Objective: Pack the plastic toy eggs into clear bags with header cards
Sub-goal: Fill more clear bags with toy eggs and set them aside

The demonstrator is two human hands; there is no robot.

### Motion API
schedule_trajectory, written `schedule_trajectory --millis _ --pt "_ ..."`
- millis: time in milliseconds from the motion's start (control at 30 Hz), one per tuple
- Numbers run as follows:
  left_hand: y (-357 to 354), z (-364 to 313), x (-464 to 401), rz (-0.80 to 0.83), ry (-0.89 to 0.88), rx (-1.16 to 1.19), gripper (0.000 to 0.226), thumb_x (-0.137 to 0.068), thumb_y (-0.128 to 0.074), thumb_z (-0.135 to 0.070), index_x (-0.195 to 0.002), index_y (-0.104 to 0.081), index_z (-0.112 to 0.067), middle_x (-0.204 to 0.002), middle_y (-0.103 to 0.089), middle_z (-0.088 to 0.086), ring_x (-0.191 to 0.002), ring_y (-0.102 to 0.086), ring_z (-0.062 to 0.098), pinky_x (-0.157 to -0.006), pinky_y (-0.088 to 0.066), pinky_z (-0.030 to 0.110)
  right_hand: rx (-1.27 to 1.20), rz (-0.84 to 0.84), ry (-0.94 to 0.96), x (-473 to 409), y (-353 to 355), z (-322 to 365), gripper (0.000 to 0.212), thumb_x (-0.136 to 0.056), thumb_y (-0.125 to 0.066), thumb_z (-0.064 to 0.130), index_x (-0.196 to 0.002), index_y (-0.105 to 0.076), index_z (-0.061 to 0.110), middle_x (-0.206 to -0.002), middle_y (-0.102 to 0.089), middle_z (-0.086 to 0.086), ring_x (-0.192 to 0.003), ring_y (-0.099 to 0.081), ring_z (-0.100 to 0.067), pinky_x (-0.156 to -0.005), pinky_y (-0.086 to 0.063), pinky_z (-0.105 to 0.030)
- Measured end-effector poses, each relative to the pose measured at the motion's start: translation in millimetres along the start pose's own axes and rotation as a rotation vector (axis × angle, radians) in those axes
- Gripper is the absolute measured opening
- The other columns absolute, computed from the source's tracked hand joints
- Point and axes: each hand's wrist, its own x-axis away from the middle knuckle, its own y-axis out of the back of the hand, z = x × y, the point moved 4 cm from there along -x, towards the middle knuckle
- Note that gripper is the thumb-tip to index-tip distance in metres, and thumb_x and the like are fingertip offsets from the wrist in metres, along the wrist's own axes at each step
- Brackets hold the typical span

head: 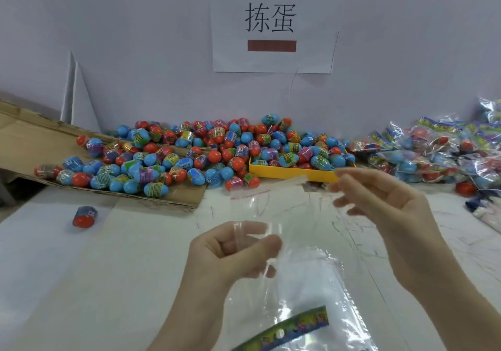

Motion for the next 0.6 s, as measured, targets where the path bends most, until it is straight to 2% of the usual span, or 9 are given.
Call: schedule_trajectory --millis 33,67,167,267,367,467,600 --pt "7 8 -6 -0.006 0.061 0.014 0.037 -0.035 -0.086 -0.005 -0.068 -0.076 -0.017 -0.054 -0.065 0.004 -0.046 -0.061 0.013 -0.048 -0.049 0.016 0.058 -0.082 -0.016 -16 7 -9 0.028 -0.057 -0.073 0.043 -0.080 -0.073 0.026 -0.076 -0.070 0.005 -0.069 -0.062 -0.006 -0.060 -0.049 -0.015" --pt "14 16 -10 -0.016 0.124 0.030 0.042 -0.031 -0.086 -0.009 -0.072 -0.075 -0.012 -0.056 -0.066 0.003 -0.047 -0.061 0.012 -0.049 -0.050 0.015 0.142 -0.144 -0.036 -34 12 -20 0.022 -0.065 -0.071 0.036 -0.084 -0.071 0.023 -0.078 -0.069 0.007 -0.072 -0.061 -0.006 -0.060 -0.046 -0.015" --pt "31 41 -18 -0.058 0.278 0.107 0.046 -0.043 -0.074 -0.018 -0.089 -0.068 -0.011 -0.058 -0.065 -0.002 -0.047 -0.060 0.007 -0.047 -0.050 0.013 0.536 -0.188 -0.041 -88 15 -56 0.023 -0.086 -0.061 0.019 -0.108 -0.062 0.011 -0.107 -0.064 -0.002 -0.088 -0.055 -0.009 -0.070 -0.043 -0.018" --pt "38 55 -21 -0.069 0.337 0.196 0.049 -0.044 -0.073 -0.015 -0.092 -0.066 -0.007 -0.055 -0.062 0.000 -0.045 -0.060 0.008 -0.043 -0.049 0.015 0.928 -0.111 0.036 -133 7 -87 0.036 -0.092 -0.053 0.022 -0.127 -0.052 0.014 -0.126 -0.056 -0.005 -0.109 -0.048 -0.018 -0.088 -0.041 -0.030" --pt "38 60 -25 -0.046 0.334 0.273 0.057 -0.039 -0.073 -0.008 -0.094 -0.064 0.000 -0.054 -0.059 0.005 -0.046 -0.061 0.013 -0.042 -0.049 0.016 1.302 0.089 0.111 -164 -9 -107 0.040 -0.096 -0.045 0.025 -0.136 -0.042 0.026 -0.139 -0.046 0.001 -0.124 -0.033 -0.023 -0.103 -0.025 -0.041" --pt "38 61 -29 -0.062 0.320 0.282 0.057 -0.039 -0.072 -0.007 -0.095 -0.063 0.001 -0.052 -0.058 0.005 -0.046 -0.061 0.015 -0.042 -0.049 0.016 1.420 0.155 0.093 -177 -17 -119 0.039 -0.094 -0.048 0.024 -0.132 -0.044 0.028 -0.135 -0.048 0.002 -0.125 -0.029 -0.023 -0.101 -0.019 -0.043" --pt "40 58 -31 -0.095 0.274 0.236 0.049 -0.045 -0.073 -0.012 -0.093 -0.066 -0.004 -0.056 -0.061 0.004 -0.052 -0.065 0.016 -0.046 -0.050 0.016 1.388 0.010 0.178 -172 -17 -114 0.033 -0.089 -0.058 0.027 -0.121 -0.053 0.024 -0.123 -0.056 -0.001 -0.119 -0.033 -0.021 -0.091 -0.020 -0.039"
